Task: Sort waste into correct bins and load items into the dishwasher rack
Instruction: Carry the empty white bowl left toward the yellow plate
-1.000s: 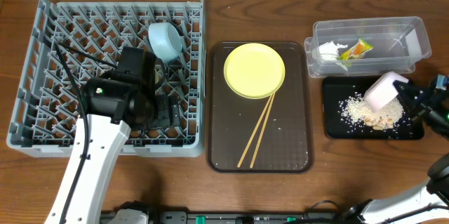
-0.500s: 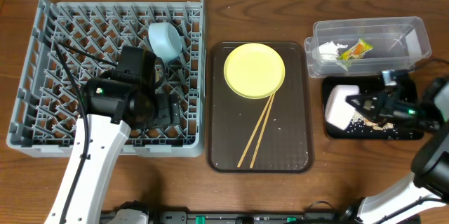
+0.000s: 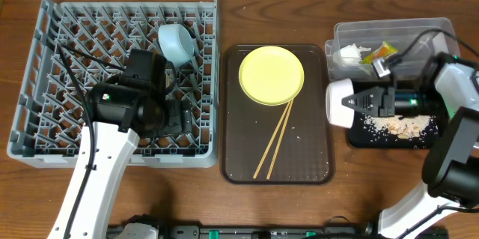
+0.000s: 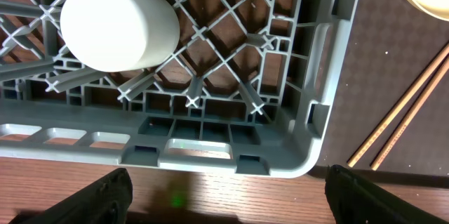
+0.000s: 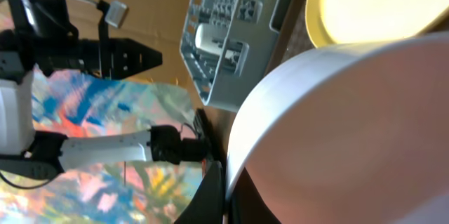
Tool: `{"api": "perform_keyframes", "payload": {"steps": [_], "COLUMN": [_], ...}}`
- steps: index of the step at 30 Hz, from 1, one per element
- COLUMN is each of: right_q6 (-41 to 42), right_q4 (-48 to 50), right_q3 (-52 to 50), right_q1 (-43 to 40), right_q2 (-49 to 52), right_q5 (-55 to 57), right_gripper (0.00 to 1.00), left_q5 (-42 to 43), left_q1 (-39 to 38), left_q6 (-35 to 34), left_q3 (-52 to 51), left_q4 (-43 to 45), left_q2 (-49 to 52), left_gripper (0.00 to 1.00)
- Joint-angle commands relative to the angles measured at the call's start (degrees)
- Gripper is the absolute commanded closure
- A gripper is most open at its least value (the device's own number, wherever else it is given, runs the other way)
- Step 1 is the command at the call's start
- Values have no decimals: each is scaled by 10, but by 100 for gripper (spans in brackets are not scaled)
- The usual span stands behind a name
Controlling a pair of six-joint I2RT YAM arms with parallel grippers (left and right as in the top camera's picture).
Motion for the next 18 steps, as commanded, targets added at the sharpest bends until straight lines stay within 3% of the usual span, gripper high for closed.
{"api": "perform_keyframes", "payload": {"steps": [1,8,13,18], "right_q6": [56,182,342,435], "right_q4": [0,25,92,167], "right_q3": [51,163,235,250], "right_q1": [37,106,179,263], "right_q2": [0,0,0,0], "right_q5": [13,97,270,444], "right_gripper": [99,99,99,99], "left_q5": [-7,-7,-7,-7], "left_q1": [-2,-2,-2,-2], "left_q6": [-3,-3,-3,-3], "left_q3": [-3,-3,-3,-3], "left_q4": [0,2,4,6], "left_q2": [-3,-3,-3,-3], "left_gripper": [11,11,11,11]}}
